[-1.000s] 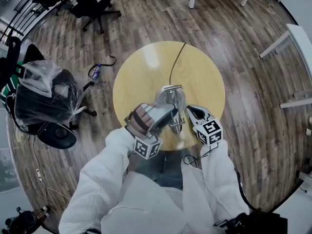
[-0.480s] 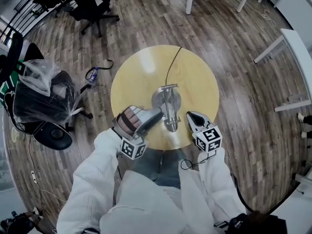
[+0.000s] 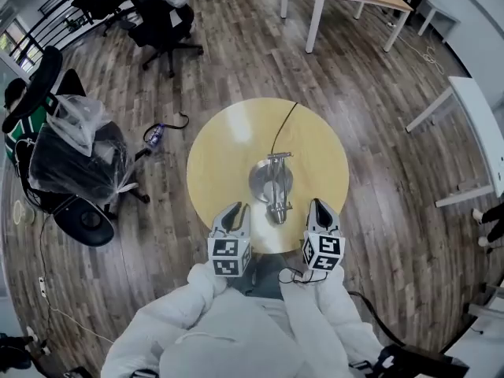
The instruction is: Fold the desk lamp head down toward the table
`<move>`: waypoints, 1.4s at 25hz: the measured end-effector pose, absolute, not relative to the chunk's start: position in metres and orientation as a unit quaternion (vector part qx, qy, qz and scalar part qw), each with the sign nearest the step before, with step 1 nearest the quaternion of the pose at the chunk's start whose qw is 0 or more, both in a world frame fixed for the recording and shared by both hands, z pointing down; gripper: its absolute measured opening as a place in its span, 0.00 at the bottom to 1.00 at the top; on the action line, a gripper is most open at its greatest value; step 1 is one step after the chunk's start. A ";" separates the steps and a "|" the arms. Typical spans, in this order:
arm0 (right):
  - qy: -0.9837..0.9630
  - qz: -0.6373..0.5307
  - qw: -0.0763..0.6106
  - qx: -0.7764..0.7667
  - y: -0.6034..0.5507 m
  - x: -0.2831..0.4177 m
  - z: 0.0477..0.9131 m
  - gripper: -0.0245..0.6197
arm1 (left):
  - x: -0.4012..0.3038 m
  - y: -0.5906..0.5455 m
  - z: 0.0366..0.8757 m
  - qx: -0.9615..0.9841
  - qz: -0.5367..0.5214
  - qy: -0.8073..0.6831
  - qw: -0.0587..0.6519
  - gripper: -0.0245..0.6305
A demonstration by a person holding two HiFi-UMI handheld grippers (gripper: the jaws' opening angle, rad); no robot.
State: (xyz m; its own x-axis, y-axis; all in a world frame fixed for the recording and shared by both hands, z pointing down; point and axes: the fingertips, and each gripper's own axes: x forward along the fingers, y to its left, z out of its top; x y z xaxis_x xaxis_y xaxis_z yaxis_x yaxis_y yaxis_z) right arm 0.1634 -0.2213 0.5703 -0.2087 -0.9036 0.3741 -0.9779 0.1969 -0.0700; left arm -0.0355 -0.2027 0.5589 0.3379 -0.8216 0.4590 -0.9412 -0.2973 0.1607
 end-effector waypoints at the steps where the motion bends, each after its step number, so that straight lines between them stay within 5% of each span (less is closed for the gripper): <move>1: -0.761 0.144 0.119 0.621 -0.217 0.162 0.564 0.06 | -0.038 -0.201 0.560 0.781 0.145 -0.564 0.225 0.07; 7: -0.767 0.147 0.113 0.614 -0.201 0.139 0.558 0.06 | -0.039 -0.189 0.579 0.746 0.160 -0.567 0.310 0.04; 15: -0.764 0.169 0.135 0.608 -0.193 0.137 0.576 0.06 | -0.032 -0.182 0.593 0.735 0.191 -0.558 0.335 0.04; 35: -0.723 0.161 0.139 0.657 0.001 0.077 0.572 0.06 | -0.082 -0.006 0.587 0.772 0.235 -0.504 0.307 0.04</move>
State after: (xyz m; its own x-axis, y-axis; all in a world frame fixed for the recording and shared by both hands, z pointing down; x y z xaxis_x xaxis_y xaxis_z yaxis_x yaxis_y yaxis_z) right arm 0.0774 0.0012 0.5716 -0.0983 -0.9056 0.4126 -0.9951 0.0848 -0.0509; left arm -0.0824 -0.0062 0.5870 0.3809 -0.6348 0.6723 -0.9231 -0.3027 0.2373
